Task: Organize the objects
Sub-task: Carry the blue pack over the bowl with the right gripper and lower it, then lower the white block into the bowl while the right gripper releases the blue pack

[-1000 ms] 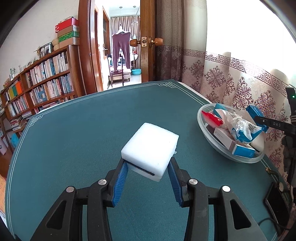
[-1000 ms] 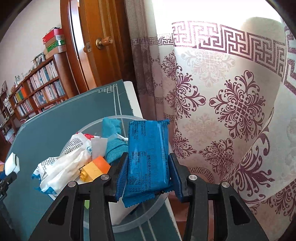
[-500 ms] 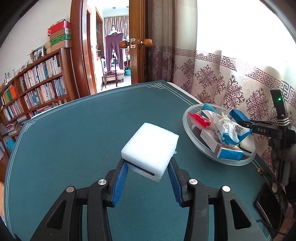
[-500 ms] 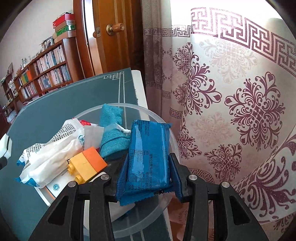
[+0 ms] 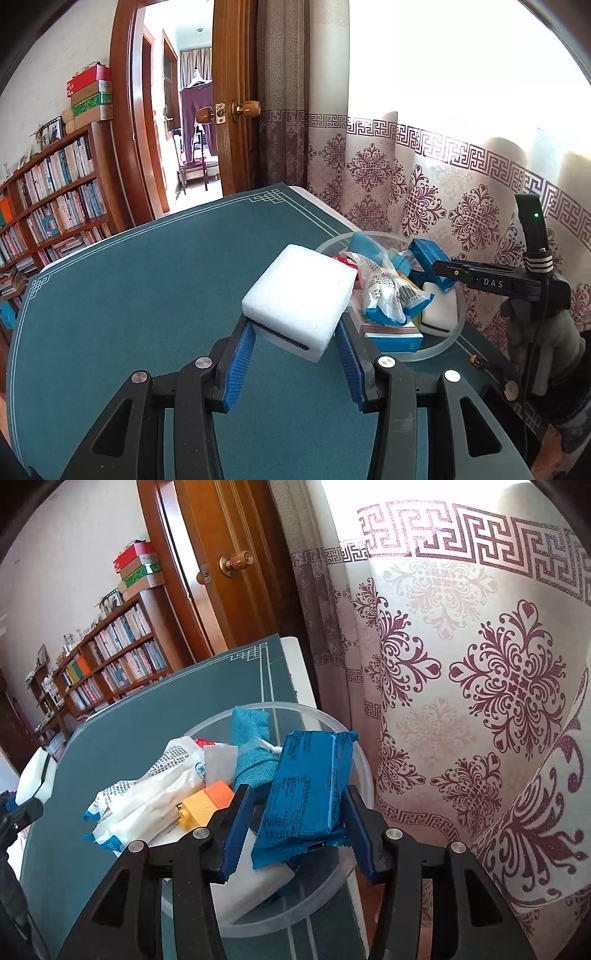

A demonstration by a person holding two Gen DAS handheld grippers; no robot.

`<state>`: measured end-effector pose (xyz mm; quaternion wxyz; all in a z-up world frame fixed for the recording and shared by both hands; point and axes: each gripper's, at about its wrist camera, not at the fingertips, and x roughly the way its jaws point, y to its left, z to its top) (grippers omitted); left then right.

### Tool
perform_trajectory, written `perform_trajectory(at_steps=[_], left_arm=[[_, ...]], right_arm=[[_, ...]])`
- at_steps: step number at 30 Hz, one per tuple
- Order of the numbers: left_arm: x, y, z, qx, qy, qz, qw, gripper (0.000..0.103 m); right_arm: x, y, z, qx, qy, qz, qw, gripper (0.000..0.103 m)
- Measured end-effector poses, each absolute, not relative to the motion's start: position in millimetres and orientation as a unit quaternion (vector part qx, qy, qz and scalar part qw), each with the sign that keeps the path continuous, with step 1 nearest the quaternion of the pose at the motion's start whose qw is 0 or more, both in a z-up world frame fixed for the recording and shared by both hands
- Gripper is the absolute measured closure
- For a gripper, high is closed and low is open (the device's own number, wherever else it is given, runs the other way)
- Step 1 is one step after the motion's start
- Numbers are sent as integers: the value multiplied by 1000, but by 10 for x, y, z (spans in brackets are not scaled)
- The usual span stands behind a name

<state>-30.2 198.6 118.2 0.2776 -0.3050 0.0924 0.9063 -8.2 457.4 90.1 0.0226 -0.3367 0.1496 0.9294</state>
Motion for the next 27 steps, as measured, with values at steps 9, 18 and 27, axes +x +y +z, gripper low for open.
perform_trajectory(at_steps=[9, 18, 27], left_arm=[[-194, 2402, 1333, -293, 106, 898, 312, 55], [-180, 2884, 1310, -298, 120, 881, 348, 54], [-401, 3281, 1141, -311, 141, 872, 351, 53]], right_arm=[[-23, 4590, 852, -325, 157, 932, 8, 52], [207, 4645, 986, -294, 166, 941, 23, 52], [437, 4600, 1057, -278, 162, 946, 48, 52]])
